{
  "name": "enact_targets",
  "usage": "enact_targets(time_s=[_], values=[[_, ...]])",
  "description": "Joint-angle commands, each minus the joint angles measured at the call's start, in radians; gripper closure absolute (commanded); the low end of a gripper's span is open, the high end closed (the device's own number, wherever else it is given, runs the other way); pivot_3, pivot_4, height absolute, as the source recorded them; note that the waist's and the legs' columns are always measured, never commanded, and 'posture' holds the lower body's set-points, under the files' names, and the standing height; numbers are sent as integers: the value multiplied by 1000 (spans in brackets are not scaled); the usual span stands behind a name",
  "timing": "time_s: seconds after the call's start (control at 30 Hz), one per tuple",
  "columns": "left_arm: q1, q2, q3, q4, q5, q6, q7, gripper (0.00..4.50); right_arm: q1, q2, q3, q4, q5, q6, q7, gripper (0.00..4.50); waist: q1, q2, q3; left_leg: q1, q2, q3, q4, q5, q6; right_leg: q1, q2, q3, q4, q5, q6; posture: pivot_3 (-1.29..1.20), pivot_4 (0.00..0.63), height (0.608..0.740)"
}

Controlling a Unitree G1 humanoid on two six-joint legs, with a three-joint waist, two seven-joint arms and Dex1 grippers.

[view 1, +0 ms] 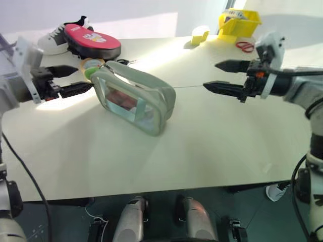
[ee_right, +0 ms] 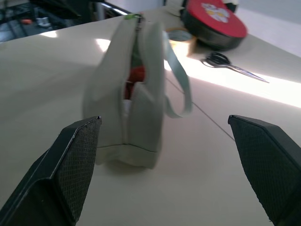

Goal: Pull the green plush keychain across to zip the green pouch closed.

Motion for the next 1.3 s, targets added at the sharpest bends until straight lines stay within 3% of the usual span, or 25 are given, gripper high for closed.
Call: enact_targets(time_s=[0.03, 0.4, 0.63, 0.83, 1.0, 1.13, 1.3], values=[[-49, 31, -11, 24, 24, -32, -36, 27, -7, -12, 24, -15, -4, -22, 17, 0, 0, 0, 0, 0, 0, 2, 0, 0, 0, -1, -1, 0, 0, 0, 0, 0, 150, 740], [-97, 25, -35, -13, 42, -7, -41, 27, -71, 33, 75, -17, -27, -38, -48, 0, -1, 0, 0, -1, 0, 6, 1, 1, 3, -3, -3, 0, 1, 5, 4, 0, 150, 740], [-56, 73, -35, -275, -72, 109, -128, 27, -164, 189, 199, -3, -95, -73, -119, 0, -9, 0, 0, -1, 2, 7, 1, 2, 2, -4, -1, 1, 2, 6, 4, 0, 150, 740], [-46, 97, -11, -354, -120, 153, -124, 27, -225, 319, 302, 54, -159, -100, -143, 0, -9, 0, 0, -1, 2, 7, 4, 2, 2, -4, 0, 2, 7, 6, 4, 0, 150, 740], [-49, 119, 15, -379, -160, 178, -110, 27, -194, 341, 401, 116, -261, -206, -107, 0, -6, 0, 0, 0, 2, 7, 6, 2, 2, -4, 0, 2, 10, 6, 4, 0, 150, 740], [-39, 141, 17, -382, -161, 172, -108, 0, -188, 323, 458, 165, -342, -314, -47, 1260, -7, 0, 0, 0, 2, 7, 8, 2, 2, -4, 0, 2, 10, 5, 2, 0, 150, 740], [-18, 128, 16, -373, -153, 146, -78, 0, -204, 276, 492, 267, -496, -543, -14, 3959, -6, 0, 0, 0, 2, 7, 9, 2, 2, -3, 0, 2, 11, 5, 2, 0, 150, 740]])
